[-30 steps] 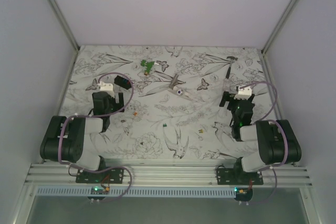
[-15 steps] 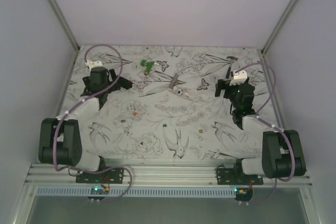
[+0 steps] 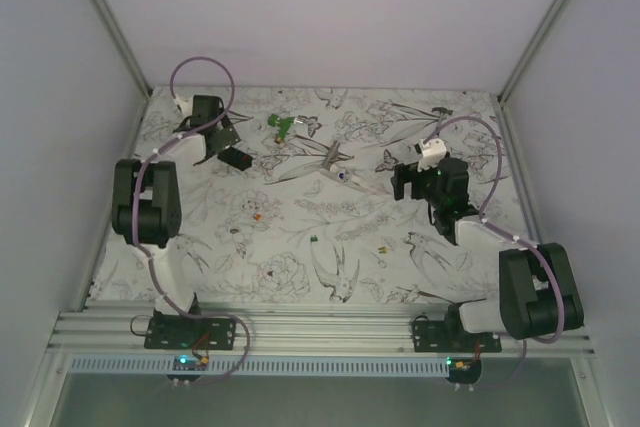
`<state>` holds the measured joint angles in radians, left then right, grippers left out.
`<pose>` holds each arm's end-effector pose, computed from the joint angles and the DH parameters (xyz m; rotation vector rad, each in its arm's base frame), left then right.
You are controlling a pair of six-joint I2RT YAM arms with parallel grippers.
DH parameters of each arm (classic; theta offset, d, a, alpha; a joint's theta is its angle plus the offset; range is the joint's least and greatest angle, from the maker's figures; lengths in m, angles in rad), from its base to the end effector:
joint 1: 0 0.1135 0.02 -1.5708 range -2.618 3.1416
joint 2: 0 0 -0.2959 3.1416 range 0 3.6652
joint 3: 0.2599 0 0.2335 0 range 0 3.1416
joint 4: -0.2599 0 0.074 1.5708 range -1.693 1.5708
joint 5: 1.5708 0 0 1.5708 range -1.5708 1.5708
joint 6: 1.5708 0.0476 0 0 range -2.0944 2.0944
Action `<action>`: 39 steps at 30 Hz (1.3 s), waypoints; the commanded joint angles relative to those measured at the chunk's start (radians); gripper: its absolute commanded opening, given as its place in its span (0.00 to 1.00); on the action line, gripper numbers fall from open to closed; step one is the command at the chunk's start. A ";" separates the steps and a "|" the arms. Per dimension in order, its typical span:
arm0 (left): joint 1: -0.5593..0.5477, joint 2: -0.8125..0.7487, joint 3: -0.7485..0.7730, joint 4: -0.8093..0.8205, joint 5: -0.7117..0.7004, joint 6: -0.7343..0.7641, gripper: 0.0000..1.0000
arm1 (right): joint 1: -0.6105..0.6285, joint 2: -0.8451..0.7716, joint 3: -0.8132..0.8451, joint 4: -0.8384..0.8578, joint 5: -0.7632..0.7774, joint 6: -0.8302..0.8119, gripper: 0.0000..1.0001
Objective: Snap on the fuse box
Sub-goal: Move the fuse box base at the center of the board.
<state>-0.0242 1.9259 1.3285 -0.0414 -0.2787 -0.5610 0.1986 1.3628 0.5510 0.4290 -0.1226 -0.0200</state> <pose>0.4395 0.0025 0.2422 -0.7250 2.0573 -0.0235 0.2637 0.0590 0.2353 -0.2940 1.9358 0.2374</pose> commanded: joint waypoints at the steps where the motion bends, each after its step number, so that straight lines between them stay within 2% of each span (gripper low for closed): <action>1: 0.001 0.094 0.098 -0.088 0.012 -0.042 1.00 | 0.010 0.002 0.044 -0.022 -0.029 -0.020 0.99; 7: -0.021 0.150 0.160 -0.145 0.030 -0.044 0.96 | 0.012 0.006 0.048 -0.026 -0.028 -0.020 0.99; 18: -0.058 0.127 0.115 -0.181 0.165 -0.030 0.62 | 0.023 -0.013 0.040 -0.043 -0.034 -0.003 0.99; 24: -0.094 0.068 0.062 -0.198 0.219 0.041 0.41 | 0.039 -0.052 0.020 -0.055 -0.042 0.021 0.99; 33: -0.172 -0.068 -0.059 -0.209 0.393 0.216 0.35 | 0.068 -0.148 -0.013 -0.098 -0.071 0.097 0.99; 39: -0.306 -0.119 -0.086 -0.208 0.447 0.373 0.34 | 0.086 -0.180 -0.036 -0.137 -0.057 0.152 0.99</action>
<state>-0.2470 1.8565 1.2530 -0.2329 0.0971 -0.3328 0.2714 1.2129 0.5377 0.3271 -0.1741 0.0753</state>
